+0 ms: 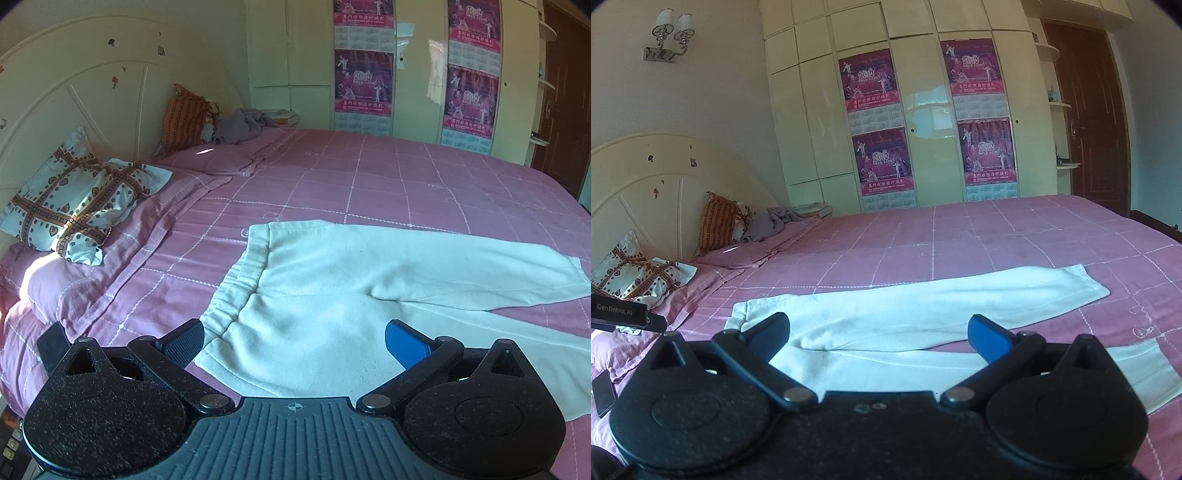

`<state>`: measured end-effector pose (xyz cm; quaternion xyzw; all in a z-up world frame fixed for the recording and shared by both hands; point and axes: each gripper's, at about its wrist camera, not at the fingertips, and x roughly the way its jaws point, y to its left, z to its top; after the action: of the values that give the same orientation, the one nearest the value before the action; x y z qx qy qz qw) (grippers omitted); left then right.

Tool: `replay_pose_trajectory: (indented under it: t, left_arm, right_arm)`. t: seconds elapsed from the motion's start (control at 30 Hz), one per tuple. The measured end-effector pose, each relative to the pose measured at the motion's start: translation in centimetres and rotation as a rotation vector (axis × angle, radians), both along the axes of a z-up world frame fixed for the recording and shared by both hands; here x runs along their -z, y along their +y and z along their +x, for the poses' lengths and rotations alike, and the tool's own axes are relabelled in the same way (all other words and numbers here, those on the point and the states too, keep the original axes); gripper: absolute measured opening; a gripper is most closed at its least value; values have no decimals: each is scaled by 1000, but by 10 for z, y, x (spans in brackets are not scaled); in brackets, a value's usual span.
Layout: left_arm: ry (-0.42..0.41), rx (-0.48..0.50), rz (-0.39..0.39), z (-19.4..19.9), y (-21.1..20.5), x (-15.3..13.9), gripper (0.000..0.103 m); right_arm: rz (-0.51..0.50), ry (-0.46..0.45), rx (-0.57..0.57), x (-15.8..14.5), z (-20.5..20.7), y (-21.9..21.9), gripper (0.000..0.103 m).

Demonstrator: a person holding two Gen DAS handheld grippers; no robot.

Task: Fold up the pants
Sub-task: 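Move both grippers toward the waistband of the cream sweatpants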

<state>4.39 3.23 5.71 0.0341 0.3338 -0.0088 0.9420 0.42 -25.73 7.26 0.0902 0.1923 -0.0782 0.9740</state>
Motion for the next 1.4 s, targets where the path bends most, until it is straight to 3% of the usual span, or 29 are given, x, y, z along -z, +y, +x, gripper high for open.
replay_pose_trajectory:
  t: [0.33,0.77,0.97,1.4]
  left_arm:
    - [15,29,33,20,-5,7,103]
    - [52,1,35,96,9,27,103]
    - [69,-23,39,129,13,38,103]
    - [96,-46,60,183,16,61,103]
  right_arm:
    - [-25,29,-53,2,22,12,103]
    - [-22,42,-148,22,89,33,103]
    - [-69,73,-180,32,124,40,103]
    - [-66,118,-193,47,176,31,103]
